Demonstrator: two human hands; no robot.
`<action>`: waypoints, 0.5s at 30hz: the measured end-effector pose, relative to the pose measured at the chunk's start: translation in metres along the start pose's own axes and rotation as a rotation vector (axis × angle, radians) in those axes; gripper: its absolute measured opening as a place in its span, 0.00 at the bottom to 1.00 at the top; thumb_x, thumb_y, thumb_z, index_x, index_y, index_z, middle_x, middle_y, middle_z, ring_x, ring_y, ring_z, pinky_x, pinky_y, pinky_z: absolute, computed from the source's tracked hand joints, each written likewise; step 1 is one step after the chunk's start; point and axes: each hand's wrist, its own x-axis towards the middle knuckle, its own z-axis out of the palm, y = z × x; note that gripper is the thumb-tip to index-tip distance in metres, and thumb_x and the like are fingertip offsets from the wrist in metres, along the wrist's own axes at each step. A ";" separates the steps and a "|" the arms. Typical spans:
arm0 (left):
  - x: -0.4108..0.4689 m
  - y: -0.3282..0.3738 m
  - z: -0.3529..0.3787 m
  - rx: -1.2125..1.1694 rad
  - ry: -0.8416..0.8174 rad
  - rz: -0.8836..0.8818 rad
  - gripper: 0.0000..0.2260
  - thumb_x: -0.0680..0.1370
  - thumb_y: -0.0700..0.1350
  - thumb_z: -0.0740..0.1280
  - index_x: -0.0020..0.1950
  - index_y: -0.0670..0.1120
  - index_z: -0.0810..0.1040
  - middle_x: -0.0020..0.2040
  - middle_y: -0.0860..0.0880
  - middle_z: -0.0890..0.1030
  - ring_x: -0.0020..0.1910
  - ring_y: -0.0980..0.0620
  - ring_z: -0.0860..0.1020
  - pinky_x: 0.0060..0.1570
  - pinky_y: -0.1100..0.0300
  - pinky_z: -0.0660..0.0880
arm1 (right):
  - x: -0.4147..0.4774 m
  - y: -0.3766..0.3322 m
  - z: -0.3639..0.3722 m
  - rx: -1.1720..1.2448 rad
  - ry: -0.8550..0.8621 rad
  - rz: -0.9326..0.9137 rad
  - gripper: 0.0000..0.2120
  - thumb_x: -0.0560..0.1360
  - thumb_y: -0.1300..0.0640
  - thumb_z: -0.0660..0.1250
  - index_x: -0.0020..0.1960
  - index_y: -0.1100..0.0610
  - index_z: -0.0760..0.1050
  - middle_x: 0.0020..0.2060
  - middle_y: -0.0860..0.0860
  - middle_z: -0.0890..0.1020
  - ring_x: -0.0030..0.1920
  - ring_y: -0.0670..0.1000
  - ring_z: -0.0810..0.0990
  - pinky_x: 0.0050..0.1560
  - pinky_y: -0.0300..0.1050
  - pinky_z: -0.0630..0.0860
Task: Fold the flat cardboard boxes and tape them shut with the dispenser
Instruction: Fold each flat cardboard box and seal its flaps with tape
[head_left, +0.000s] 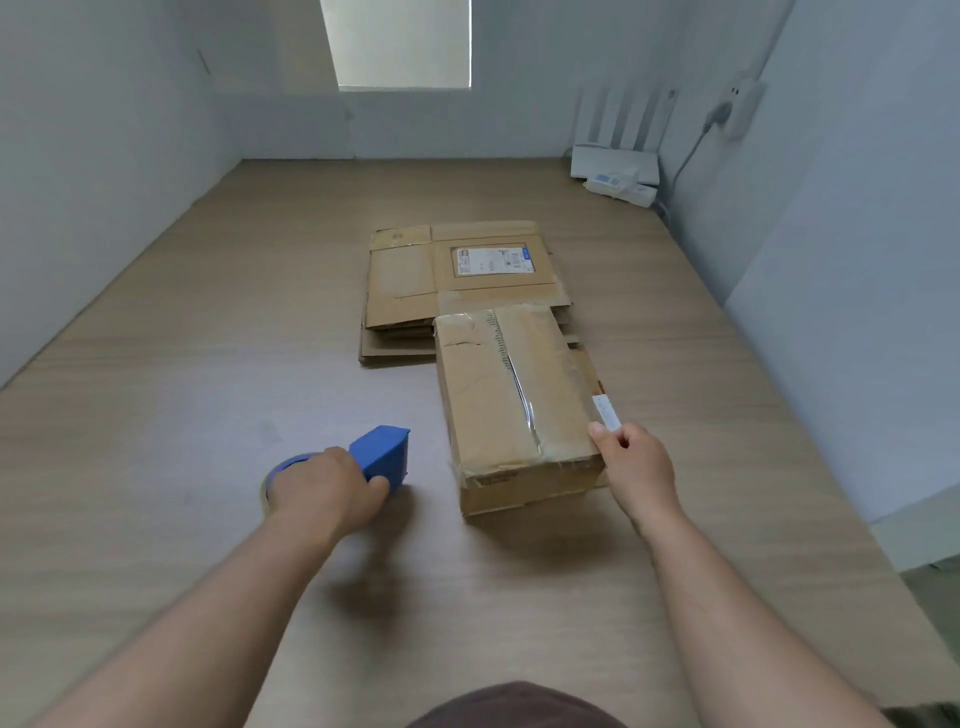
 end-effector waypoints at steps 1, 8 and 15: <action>0.000 -0.004 0.006 -0.023 0.006 -0.017 0.15 0.78 0.53 0.58 0.57 0.44 0.71 0.41 0.49 0.76 0.40 0.49 0.75 0.35 0.60 0.68 | 0.001 0.001 0.000 -0.007 -0.004 -0.003 0.18 0.79 0.49 0.62 0.34 0.56 0.64 0.33 0.50 0.71 0.33 0.49 0.68 0.32 0.42 0.63; -0.005 -0.014 0.038 -0.166 0.137 -0.072 0.16 0.79 0.51 0.61 0.61 0.42 0.70 0.52 0.46 0.79 0.47 0.45 0.77 0.40 0.56 0.68 | 0.004 0.001 -0.001 -0.032 -0.036 -0.026 0.17 0.79 0.48 0.62 0.38 0.59 0.69 0.35 0.51 0.73 0.35 0.50 0.69 0.33 0.42 0.64; -0.057 0.074 0.018 -0.854 0.122 0.301 0.22 0.83 0.51 0.54 0.75 0.43 0.61 0.71 0.46 0.70 0.70 0.47 0.67 0.66 0.55 0.63 | 0.003 0.000 -0.004 -0.016 -0.059 -0.021 0.15 0.79 0.48 0.61 0.38 0.56 0.68 0.35 0.49 0.74 0.35 0.46 0.70 0.33 0.41 0.64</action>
